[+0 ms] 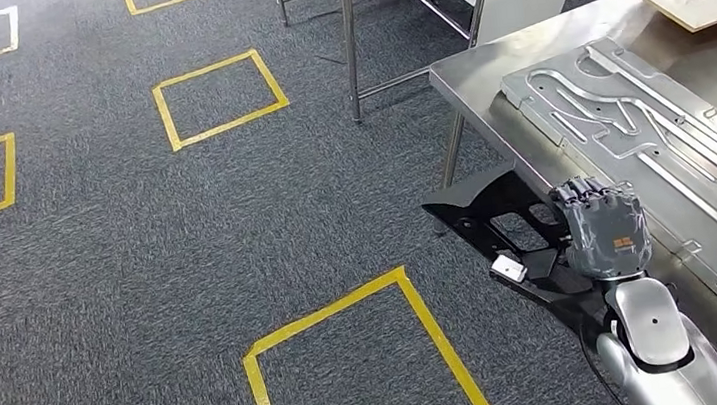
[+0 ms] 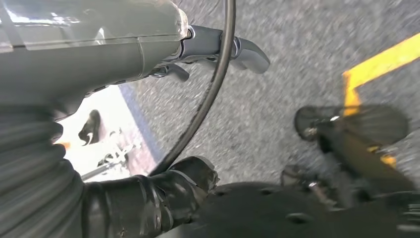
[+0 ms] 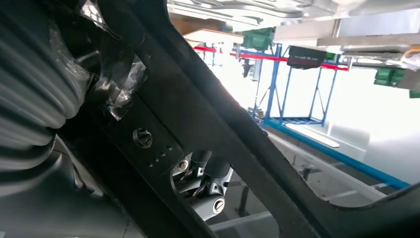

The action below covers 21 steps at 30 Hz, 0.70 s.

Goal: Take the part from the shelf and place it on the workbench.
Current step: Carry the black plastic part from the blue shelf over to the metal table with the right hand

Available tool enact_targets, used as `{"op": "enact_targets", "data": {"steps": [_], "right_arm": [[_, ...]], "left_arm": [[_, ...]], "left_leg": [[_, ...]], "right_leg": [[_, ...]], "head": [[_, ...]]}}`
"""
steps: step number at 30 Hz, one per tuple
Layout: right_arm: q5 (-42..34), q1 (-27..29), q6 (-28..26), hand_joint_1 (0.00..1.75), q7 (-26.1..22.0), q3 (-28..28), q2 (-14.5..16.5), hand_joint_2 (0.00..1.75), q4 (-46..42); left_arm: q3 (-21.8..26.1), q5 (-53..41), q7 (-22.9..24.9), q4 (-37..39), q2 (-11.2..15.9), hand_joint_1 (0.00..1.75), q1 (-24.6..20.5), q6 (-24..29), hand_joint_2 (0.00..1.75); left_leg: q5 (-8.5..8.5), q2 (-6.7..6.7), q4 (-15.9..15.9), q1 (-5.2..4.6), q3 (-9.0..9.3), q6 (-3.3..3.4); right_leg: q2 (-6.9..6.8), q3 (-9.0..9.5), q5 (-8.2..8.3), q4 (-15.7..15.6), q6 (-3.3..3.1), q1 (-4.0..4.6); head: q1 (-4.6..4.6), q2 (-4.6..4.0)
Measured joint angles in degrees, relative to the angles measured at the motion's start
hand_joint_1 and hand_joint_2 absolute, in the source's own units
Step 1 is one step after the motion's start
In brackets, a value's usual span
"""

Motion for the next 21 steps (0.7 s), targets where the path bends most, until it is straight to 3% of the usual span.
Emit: {"op": "enact_targets", "data": {"steps": [2, 4, 6, 8, 9, 10, 11, 13, 15, 17, 19, 21], "right_arm": [[0.0, 0.2, -0.1, 1.75, 0.0, 0.0, 0.0, 1.75, -0.2], [0.0, 0.3, -0.1, 1.75, 0.0, 0.0, 0.0, 1.75, -0.3], [-0.6, 0.1, 0.0, 1.75, 0.0, 0.0, -0.3, 1.75, -0.3], [-2.1, -0.1, 0.3, 1.75, -0.3, -0.3, -1.1, 1.75, -0.3], [-2.8, -0.2, 0.5, 1.75, -0.6, -0.5, -1.5, 1.75, -0.2], [-3.4, -0.3, 0.7, 1.75, -0.9, -0.7, -1.9, 1.75, -0.1], [-3.8, -0.4, 0.8, 1.75, -1.1, -0.8, -2.3, 1.75, -0.1], [-4.3, -0.8, 1.0, 1.75, -1.4, -1.1, -2.8, 1.75, 0.0], [-4.5, -1.2, 1.3, 1.75, -1.5, -1.4, -3.1, 1.75, 0.1], [-4.6, -1.7, 1.5, 1.75, -1.6, -1.7, -3.2, 1.75, 0.1], [-4.7, -2.1, 1.6, 1.75, -1.5, -1.8, -3.3, 1.75, 0.1], [-4.8, -2.2, 1.7, 1.75, -1.5, -1.9, -3.2, 1.75, 0.1]], "left_arm": [[0.0, 0.0, 0.0, 0.0, 0.1, 0.00, -0.2, 0.0, 1.75], [0.0, -0.1, -0.1, 0.0, 0.1, 0.00, -0.2, 0.0, 1.75], [0.0, -0.5, -0.2, 0.0, 0.1, 0.00, -0.2, 0.0, 1.75], [0.0, -0.9, -0.3, 0.0, 0.1, 0.00, -0.2, 0.0, 1.75], [0.0, -1.0, -0.4, 0.0, 0.0, 0.00, -0.2, 0.0, 1.75], [-0.1, -1.1, -0.4, 0.0, -0.1, 0.00, -0.2, 0.1, 1.75], [-0.1, -1.1, -0.5, 0.0, -0.2, 0.00, -0.2, 0.1, 1.75], [-0.1, -1.2, -0.5, 0.0, -0.3, 0.00, 0.0, 0.1, 1.75], [-0.1, -1.2, -0.6, 0.1, -0.4, 0.00, -0.1, 0.1, 1.75], [-0.1, -1.1, -0.6, 0.1, -0.5, 0.00, -0.4, 0.1, 1.75], [-0.1, -1.1, -0.7, 0.0, -0.4, 0.00, -0.5, 0.2, 1.75], [-0.1, -1.2, -0.8, 0.0, -0.4, 0.00, -0.5, 0.2, 1.75]], "left_leg": [[-0.70, -0.04, -0.9, -0.11, 0.74, 0.93], [-1.09, 0.00, -1.8, -0.04, 2.05, 1.90], [-1.75, 0.06, -2.3, -0.14, 3.41, 2.67], [-2.76, 0.00, -2.3, -0.41, 4.55, 3.06], [-3.38, -0.10, -2.3, -0.55, 5.29, 3.12], [-4.06, -0.19, -2.3, -0.67, 6.16, 3.11], [-4.81, -0.25, -2.3, -0.74, 7.18, 3.04], [-6.41, -0.22, -2.3, -0.81, 9.00, 2.75], [-7.68, -0.17, -2.4, -0.78, 9.95, 2.15], [-7.77, -0.11, -2.3, -0.72, 10.48, 1.42], [-6.71, -0.07, 0.6, -0.66, 9.74, 0.87], [-6.49, -0.07, 7.2, -0.46, 5.60, 0.34]], "right_leg": [[0.08, 0.48, 0.14, -0.2, 0.75, 0.00], [-0.13, -0.18, 0.02, 2.0, 1.04, -0.10], [-0.30, -3.62, -1.50, 8.1, 1.09, -0.05], [-0.30, -8.54, -4.08, 14.3, 1.14, 0.07], [-0.30, -10.33, -4.70, 15.5, 1.09, 0.13], [-0.30, -11.26, -4.28, 14.9, 0.96, 0.22], [-0.30, -11.34, -2.58, 12.6, 0.76, 0.34], [-0.43, -10.49, 3.56, 6.2, 0.17, 0.82], [-0.57, -9.82, 7.16, 2.6, -0.42, 1.47], [-0.43, -9.04, 6.83, 1.9, -1.10, 1.75], [-0.24, -7.32, 6.26, 1.0, -1.86, 1.54], [-0.20, -5.30, 5.30, 0.2, -2.36, 1.33]], "head": [[-0.01, 0.00], [0.07, 0.00], [0.14, 0.00], [0.13, 0.00], [0.13, 0.00], [0.13, 0.00], [0.13, 0.00], [0.07, 0.00], [0.00, 0.00], [0.00, 0.00], [0.01, 0.00], [-0.03, 0.00]]}}
